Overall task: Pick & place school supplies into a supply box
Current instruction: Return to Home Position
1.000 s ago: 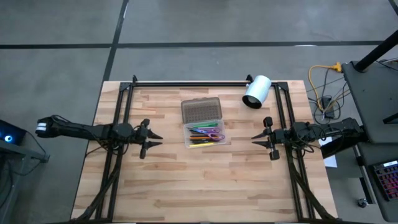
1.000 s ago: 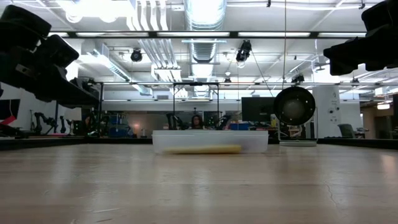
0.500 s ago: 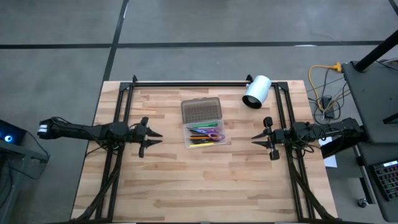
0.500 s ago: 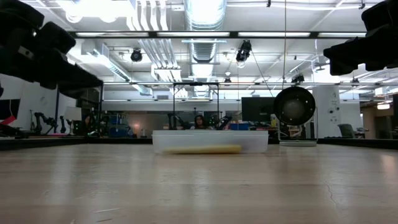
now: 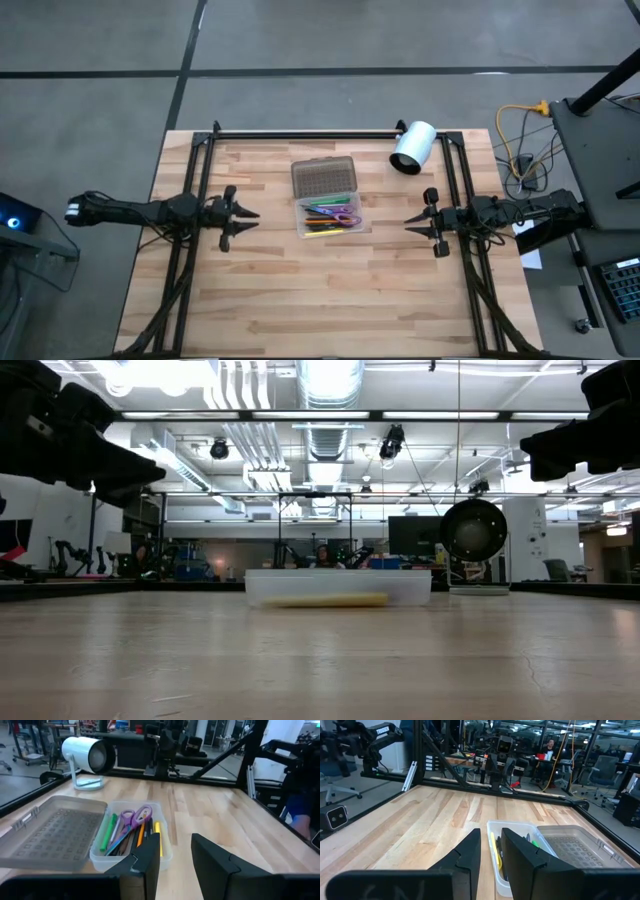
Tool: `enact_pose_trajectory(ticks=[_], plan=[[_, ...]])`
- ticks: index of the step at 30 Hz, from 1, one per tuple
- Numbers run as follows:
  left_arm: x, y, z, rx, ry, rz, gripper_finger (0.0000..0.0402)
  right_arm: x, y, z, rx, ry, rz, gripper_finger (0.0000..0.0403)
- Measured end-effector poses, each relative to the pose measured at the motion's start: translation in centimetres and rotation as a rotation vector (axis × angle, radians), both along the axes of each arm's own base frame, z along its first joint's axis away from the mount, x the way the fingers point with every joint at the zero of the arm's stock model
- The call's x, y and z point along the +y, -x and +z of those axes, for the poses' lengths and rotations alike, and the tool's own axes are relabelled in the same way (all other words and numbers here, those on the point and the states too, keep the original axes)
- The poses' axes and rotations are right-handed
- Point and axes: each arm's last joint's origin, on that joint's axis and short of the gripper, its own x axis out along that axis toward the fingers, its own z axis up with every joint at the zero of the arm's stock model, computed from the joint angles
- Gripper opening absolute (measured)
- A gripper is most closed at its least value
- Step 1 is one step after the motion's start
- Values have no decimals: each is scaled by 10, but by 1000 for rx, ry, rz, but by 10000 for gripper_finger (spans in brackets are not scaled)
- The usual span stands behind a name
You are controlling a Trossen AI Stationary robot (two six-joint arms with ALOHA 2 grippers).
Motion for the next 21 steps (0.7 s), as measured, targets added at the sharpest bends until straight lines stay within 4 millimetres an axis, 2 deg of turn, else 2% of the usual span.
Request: enact_pose_trajectory(ticks=[9, 21], plan=[[0, -1, 17, -175, 9, -1, 96, 0, 0, 0, 0, 0, 0, 68], [-4, 0, 26, -257, 17, -33, 96, 0, 0, 0, 0, 0, 0, 68]])
